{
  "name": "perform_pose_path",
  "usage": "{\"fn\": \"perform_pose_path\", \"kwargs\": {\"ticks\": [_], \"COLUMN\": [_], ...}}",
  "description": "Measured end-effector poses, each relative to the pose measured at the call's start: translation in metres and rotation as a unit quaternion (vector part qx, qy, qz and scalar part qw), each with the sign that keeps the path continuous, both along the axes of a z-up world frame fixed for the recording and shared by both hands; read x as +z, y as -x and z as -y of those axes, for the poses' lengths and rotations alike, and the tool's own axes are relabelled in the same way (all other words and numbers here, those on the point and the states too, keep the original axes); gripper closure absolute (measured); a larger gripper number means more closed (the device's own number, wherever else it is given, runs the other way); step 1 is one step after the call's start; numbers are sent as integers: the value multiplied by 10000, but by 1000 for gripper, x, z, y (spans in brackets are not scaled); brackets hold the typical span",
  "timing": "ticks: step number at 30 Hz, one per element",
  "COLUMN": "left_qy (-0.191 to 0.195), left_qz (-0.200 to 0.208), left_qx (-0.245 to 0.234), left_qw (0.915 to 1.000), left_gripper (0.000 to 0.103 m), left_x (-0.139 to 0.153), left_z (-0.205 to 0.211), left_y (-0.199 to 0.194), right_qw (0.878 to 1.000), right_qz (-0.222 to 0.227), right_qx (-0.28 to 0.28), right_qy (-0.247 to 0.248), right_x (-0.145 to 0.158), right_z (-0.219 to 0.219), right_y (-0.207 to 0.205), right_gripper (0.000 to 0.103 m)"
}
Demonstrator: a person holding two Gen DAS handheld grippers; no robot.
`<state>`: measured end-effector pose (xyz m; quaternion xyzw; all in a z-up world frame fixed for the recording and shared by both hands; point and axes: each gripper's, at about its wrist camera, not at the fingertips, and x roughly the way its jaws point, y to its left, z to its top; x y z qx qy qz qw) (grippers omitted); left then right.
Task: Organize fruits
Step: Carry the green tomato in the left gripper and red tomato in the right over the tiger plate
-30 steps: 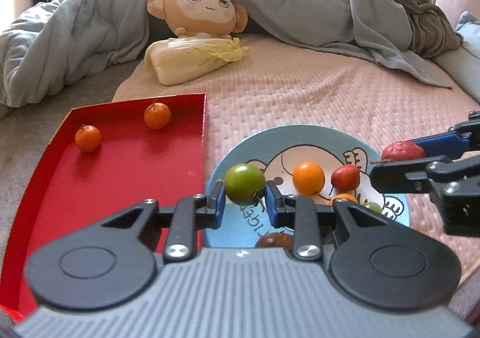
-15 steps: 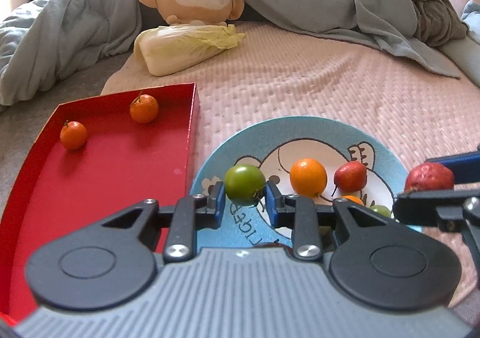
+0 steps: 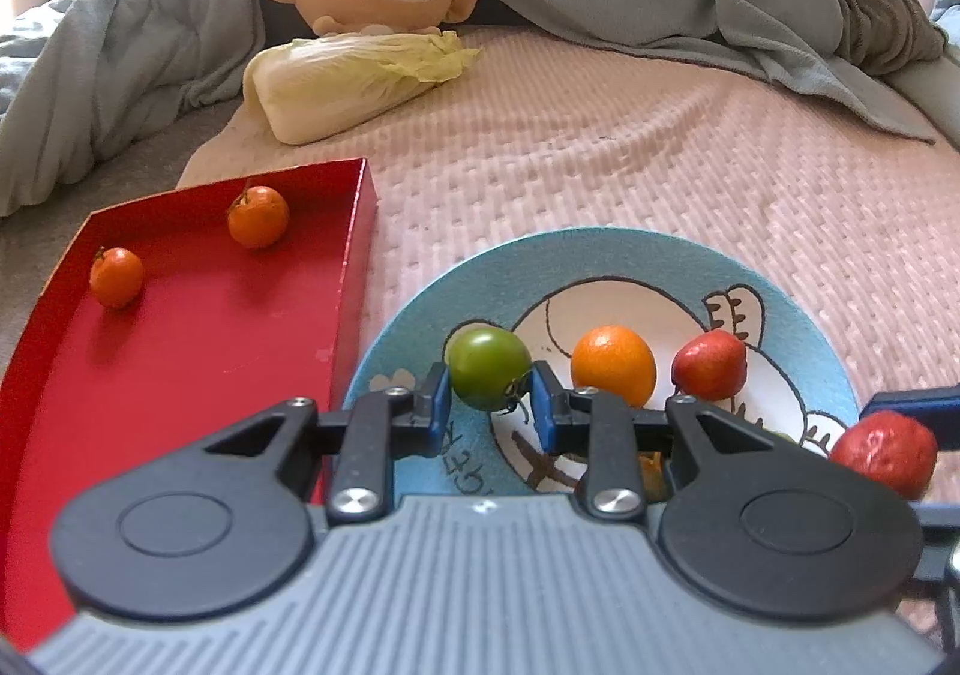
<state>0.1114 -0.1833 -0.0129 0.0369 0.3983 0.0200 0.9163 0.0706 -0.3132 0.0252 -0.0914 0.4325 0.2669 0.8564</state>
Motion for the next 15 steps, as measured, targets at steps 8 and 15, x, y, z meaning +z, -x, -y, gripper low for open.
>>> {"fn": "perform_pose_path", "kwargs": {"ticks": [8, 15], "left_qy": [1, -35], "left_qz": [-45, -11], "left_qx": [23, -79], "left_qw": [10000, 10000], "left_gripper": [72, 71], "left_x": [-5, -5], "left_z": [-1, 3], "left_y": [-6, -12], "right_qw": [9999, 9993], "right_qz": [-86, -243], "right_qx": [98, 165], "right_qy": [65, 222], "right_x": [-4, -15], "right_z": [-3, -7], "right_y": [0, -1], "right_gripper": [65, 65]}}
